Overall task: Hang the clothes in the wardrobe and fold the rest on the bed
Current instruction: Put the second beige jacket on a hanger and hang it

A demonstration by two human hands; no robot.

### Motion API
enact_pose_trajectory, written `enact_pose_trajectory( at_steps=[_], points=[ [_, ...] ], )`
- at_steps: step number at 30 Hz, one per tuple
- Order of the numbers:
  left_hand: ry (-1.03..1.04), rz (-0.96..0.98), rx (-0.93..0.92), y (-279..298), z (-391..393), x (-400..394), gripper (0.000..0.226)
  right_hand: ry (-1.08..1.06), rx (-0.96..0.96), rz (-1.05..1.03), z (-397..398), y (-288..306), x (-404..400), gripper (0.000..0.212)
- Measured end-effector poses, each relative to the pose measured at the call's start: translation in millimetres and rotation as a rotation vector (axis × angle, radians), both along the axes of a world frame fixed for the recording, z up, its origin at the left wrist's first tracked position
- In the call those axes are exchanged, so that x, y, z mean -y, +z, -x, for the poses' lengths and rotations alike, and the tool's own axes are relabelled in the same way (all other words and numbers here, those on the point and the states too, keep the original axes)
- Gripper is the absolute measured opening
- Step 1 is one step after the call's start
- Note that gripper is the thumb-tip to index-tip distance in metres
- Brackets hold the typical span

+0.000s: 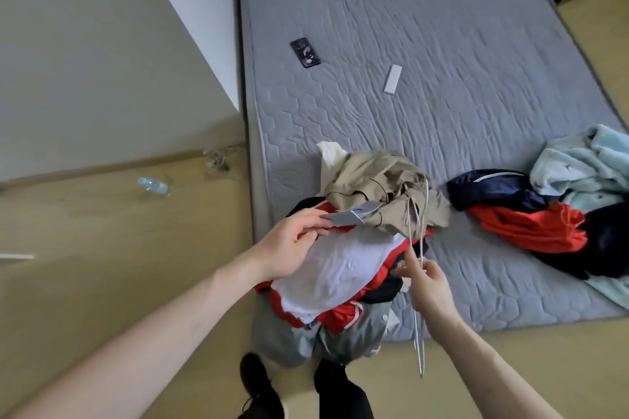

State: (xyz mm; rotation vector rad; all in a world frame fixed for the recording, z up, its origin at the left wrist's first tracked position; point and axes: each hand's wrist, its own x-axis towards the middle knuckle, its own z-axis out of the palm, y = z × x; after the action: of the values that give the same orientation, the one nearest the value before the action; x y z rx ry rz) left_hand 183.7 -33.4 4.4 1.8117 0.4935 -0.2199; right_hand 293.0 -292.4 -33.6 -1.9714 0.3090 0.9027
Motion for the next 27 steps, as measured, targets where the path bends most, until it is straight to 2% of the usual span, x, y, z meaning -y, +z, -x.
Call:
enact_pose_trajectory(
  at_steps=[4,6,8,10,11,15,18,20,25,27],
  points=[
    [0.047,0.112,0.072,57,64,0,0.044,-0.062,-0.251,-0.091,24,22,-51,0.085],
    [0.032,0.114,0.067,83,97,-3,0.045,-0.123,-0.347,-0.177,40,30,-77,0.073],
    [0.003,0.111,0.051,102,130,-7,0.045,-0.151,-0.387,-0.210,57,37,-102,0.046],
    [-0.021,0.110,0.026,117,167,-11,0.041,-0.154,-0.352,-0.223,79,46,-128,0.025],
    [-0.040,0.105,0.000,121,180,-12,0.039,-0.166,-0.319,-0.240,86,50,-137,0.021],
    [-0.179,-0.076,-0.123,136,251,-27,0.044,-0.174,-0.169,-0.351,137,84,-172,0.035],
    [-0.239,-0.138,-0.208,137,293,-46,0.055,-0.087,-0.057,-0.458,169,120,-188,0.039],
    [-0.164,-0.153,-0.220,138,317,-62,0.055,0.023,0.021,-0.479,186,148,-199,0.040],
    [0.338,-0.200,-0.049,151,349,-107,0.036,0.284,0.100,-0.580,217,218,-226,0.043],
    [0.430,-0.161,0.030,164,352,-118,0.055,0.378,0.088,-0.592,231,240,-237,0.044]
  ],
)
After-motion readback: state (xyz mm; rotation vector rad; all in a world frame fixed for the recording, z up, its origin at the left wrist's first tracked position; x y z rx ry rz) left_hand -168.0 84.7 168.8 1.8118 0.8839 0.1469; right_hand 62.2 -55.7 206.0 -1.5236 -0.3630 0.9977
